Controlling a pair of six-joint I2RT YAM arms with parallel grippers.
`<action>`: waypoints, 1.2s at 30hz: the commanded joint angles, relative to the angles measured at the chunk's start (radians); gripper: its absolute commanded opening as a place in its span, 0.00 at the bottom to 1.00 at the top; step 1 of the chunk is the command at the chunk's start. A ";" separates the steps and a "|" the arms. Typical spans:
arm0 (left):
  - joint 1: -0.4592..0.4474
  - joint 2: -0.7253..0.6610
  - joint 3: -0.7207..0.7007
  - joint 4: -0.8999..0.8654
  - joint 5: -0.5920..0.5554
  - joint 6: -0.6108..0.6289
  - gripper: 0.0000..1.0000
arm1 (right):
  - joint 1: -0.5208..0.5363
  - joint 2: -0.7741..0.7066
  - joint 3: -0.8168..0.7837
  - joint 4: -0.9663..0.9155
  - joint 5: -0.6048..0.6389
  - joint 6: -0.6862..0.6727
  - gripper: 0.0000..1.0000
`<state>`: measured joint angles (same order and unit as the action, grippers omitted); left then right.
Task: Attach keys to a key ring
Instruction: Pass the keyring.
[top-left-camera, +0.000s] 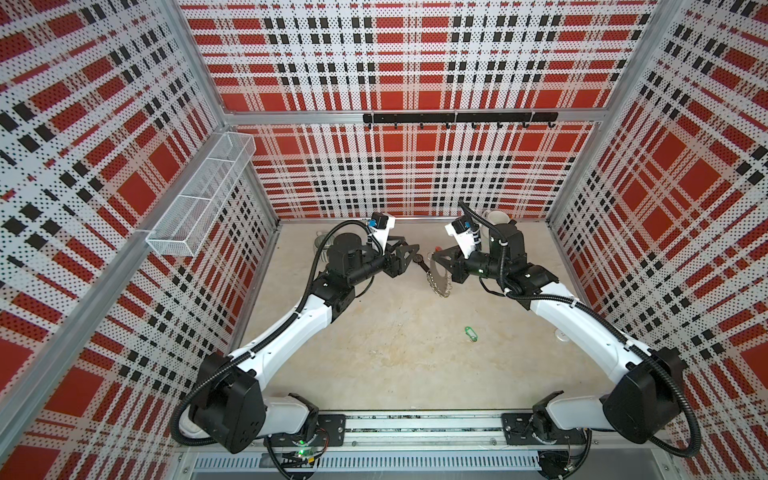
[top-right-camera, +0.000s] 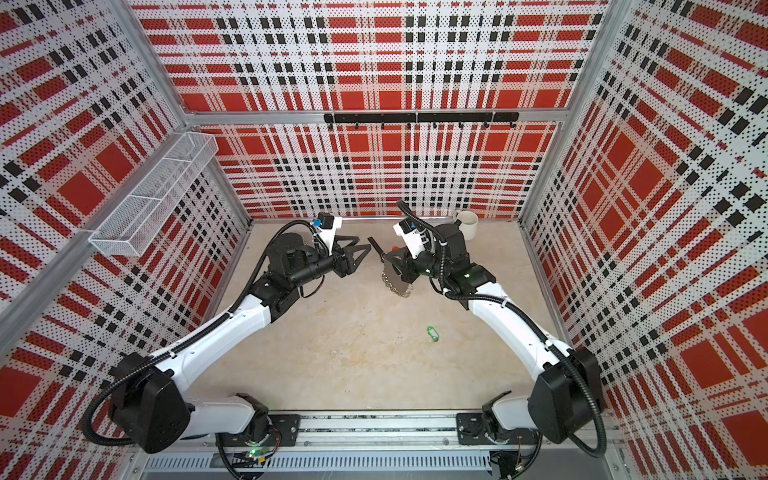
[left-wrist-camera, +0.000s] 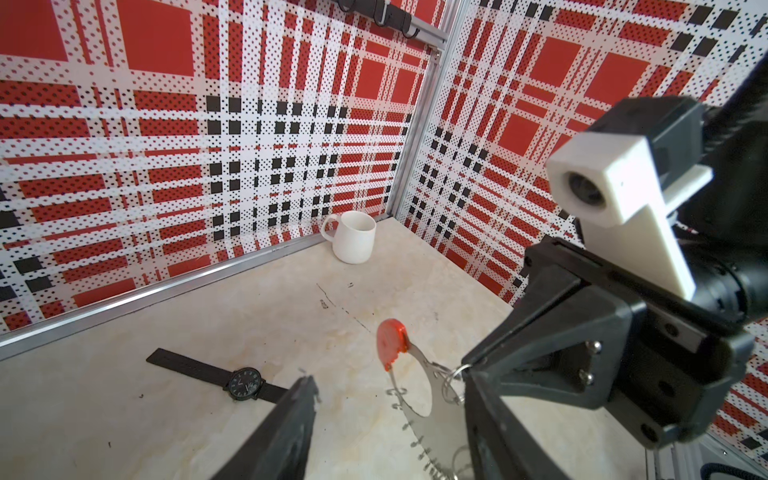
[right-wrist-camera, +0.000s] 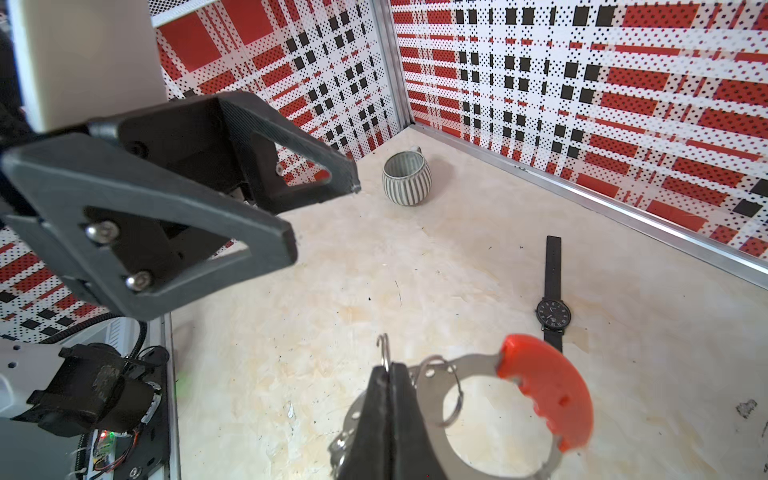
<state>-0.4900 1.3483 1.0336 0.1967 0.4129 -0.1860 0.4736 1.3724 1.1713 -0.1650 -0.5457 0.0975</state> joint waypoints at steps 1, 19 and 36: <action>-0.005 0.021 0.012 -0.017 0.043 0.017 0.60 | -0.003 0.000 0.031 0.052 -0.054 -0.028 0.00; -0.012 0.056 0.031 0.015 0.153 -0.013 0.55 | -0.003 0.017 0.056 0.069 -0.129 -0.008 0.00; -0.012 0.077 0.052 0.017 0.234 -0.036 0.31 | -0.003 0.042 0.089 0.077 -0.201 0.013 0.00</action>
<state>-0.4988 1.4170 1.0557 0.2092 0.6071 -0.2241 0.4683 1.4075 1.2205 -0.1326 -0.6964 0.1150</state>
